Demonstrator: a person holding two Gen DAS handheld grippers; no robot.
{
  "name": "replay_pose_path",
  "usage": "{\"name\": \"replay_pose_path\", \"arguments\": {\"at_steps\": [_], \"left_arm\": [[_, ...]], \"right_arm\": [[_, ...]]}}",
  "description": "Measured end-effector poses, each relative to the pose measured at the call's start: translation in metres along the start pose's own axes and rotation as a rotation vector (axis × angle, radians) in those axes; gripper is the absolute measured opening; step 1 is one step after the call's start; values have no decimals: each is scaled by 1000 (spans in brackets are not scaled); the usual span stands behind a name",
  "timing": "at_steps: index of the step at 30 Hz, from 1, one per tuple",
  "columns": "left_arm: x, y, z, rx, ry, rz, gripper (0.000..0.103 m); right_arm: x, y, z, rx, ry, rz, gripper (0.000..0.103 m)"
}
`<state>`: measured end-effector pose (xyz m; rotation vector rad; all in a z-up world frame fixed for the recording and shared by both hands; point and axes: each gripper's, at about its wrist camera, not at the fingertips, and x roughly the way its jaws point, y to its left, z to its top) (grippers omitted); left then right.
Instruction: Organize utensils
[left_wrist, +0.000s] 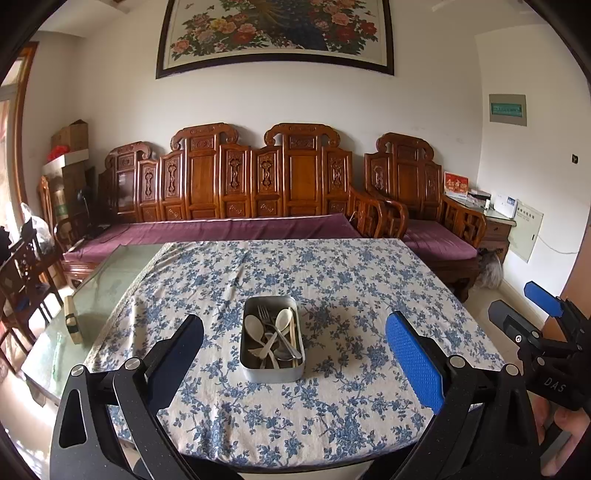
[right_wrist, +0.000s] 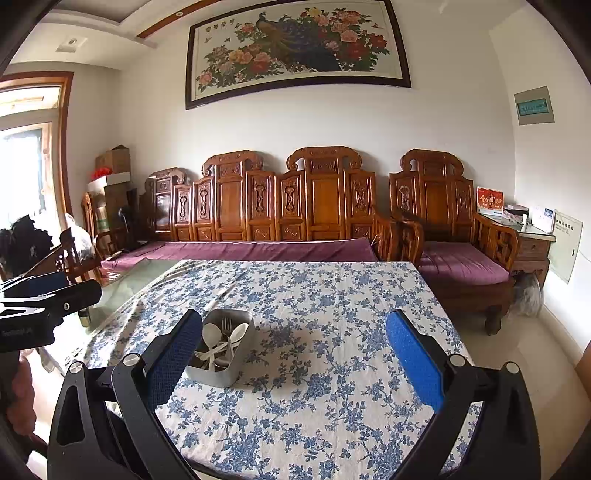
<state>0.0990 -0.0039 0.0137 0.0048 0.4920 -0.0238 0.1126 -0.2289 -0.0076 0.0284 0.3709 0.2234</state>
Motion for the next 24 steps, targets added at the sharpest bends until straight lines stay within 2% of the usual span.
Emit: {"name": "replay_pose_path", "arguments": {"at_steps": [24], "left_arm": [[3, -2, -3, 9, 10, 6, 95]], "right_arm": [[3, 1, -6, 1, 9, -2, 100]]}}
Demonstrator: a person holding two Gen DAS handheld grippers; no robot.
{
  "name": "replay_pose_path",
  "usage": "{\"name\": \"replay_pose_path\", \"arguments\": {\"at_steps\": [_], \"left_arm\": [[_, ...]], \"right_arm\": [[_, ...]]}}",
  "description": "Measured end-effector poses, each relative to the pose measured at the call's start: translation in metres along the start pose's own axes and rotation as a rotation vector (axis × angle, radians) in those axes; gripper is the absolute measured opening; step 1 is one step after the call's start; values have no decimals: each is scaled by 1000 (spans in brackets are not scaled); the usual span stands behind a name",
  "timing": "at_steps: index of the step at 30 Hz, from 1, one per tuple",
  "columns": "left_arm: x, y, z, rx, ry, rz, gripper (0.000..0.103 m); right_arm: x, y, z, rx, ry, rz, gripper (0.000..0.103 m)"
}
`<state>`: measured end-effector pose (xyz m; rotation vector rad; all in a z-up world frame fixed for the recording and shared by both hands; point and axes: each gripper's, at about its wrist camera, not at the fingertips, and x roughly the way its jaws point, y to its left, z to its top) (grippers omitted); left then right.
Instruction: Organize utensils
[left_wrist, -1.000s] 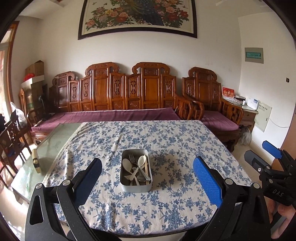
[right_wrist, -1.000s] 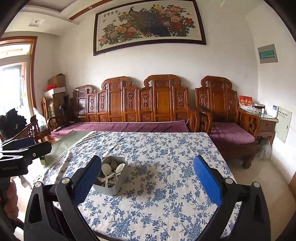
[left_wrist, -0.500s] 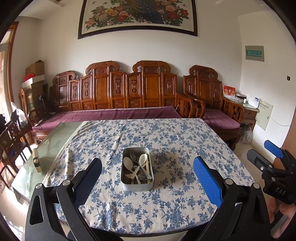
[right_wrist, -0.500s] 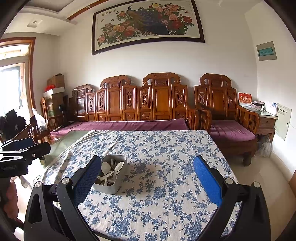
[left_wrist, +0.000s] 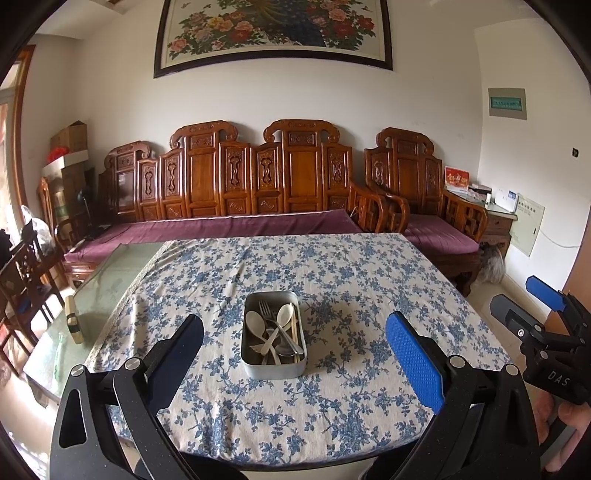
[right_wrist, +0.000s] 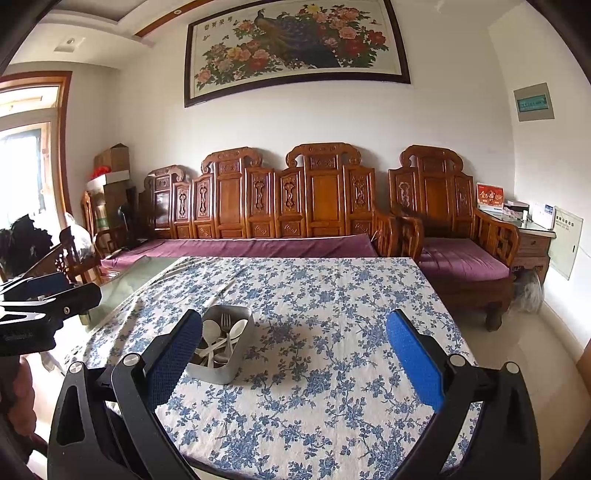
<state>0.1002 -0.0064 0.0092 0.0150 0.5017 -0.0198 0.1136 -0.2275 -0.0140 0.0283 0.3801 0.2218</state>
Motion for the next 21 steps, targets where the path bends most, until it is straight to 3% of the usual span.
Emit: {"name": "replay_pose_path", "arguments": {"at_steps": [21], "left_arm": [[0, 0, -3, 5, 0, -1, 95]], "right_arm": [[1, 1, -1, 0, 2, 0, 100]]}}
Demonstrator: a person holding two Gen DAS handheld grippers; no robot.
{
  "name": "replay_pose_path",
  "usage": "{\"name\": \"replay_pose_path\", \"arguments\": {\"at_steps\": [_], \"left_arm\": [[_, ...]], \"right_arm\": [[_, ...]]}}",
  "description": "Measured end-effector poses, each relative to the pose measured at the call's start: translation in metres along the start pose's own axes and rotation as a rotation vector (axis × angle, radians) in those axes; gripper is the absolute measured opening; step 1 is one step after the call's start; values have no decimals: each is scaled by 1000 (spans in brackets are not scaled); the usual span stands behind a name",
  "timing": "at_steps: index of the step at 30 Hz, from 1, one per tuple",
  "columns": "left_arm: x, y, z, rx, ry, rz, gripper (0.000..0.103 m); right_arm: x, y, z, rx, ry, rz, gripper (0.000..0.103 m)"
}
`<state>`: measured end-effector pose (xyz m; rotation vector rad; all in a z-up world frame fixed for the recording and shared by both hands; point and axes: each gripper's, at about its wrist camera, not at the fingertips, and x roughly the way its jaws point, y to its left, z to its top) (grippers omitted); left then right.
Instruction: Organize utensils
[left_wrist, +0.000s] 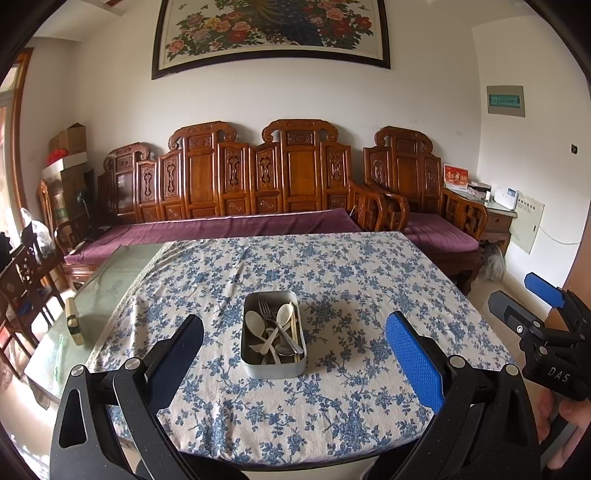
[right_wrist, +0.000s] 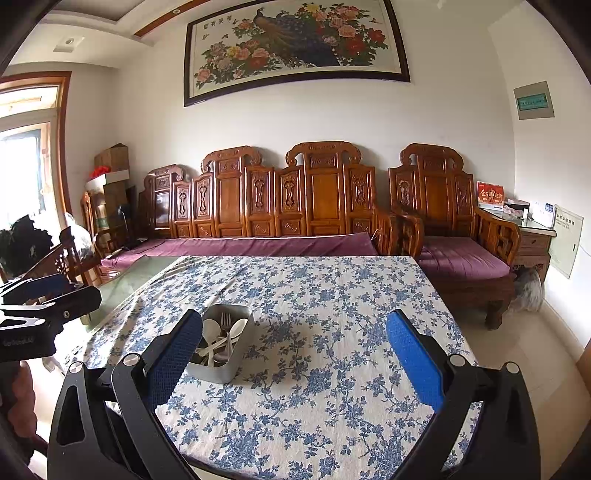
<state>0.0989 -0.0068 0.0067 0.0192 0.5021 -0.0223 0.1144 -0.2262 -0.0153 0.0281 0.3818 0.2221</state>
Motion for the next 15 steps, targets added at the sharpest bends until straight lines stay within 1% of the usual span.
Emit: {"name": "replay_pose_path", "arguments": {"at_steps": [15], "left_arm": [[0, -1, 0, 2, -2, -2, 95]], "right_arm": [[0, 0, -1, 1, 1, 2, 100]]}}
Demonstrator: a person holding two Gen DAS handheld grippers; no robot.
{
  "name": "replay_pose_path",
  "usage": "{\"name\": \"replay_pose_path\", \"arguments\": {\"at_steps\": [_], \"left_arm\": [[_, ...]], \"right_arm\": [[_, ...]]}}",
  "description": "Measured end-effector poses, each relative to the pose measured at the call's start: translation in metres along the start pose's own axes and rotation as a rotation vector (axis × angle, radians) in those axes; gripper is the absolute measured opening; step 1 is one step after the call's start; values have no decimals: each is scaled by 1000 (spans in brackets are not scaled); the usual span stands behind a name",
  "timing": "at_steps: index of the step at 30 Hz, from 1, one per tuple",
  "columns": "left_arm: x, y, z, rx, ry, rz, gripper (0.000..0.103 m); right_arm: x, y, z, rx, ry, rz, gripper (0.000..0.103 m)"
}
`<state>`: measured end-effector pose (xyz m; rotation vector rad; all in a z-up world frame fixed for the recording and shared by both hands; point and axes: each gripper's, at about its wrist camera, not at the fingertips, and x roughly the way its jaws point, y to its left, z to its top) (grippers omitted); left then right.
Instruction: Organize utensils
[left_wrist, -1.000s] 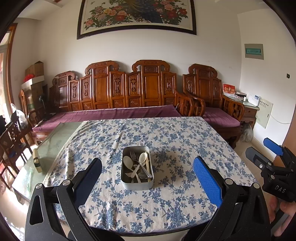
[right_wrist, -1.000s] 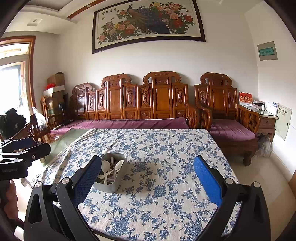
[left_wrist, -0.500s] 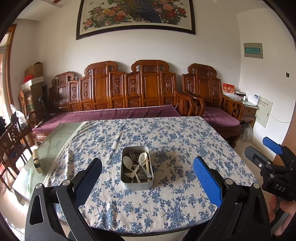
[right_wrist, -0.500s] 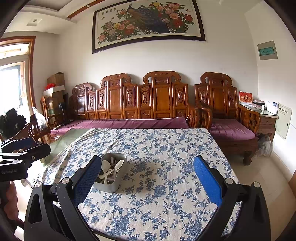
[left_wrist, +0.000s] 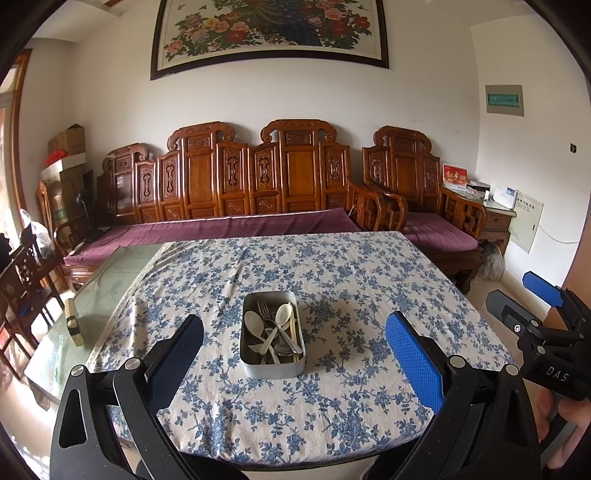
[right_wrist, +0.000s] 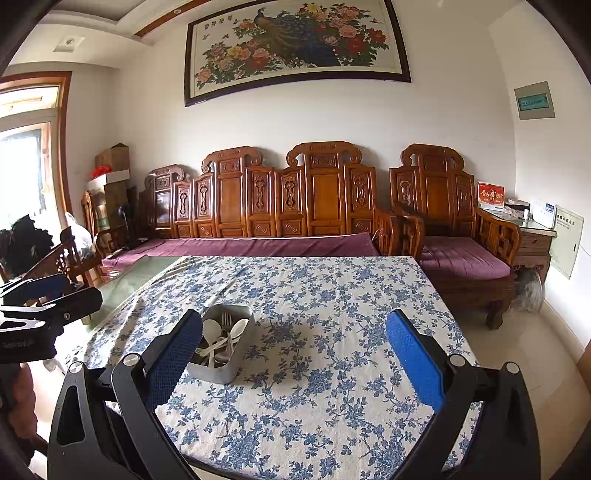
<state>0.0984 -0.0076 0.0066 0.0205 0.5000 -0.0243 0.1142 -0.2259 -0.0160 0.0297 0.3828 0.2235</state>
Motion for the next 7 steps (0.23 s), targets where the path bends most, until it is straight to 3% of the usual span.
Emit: {"name": "replay_pose_path", "arguments": {"at_steps": [7], "left_arm": [[1, -1, 0, 3, 0, -1, 95]], "right_arm": [[1, 1, 0, 1, 0, 1, 100]]}}
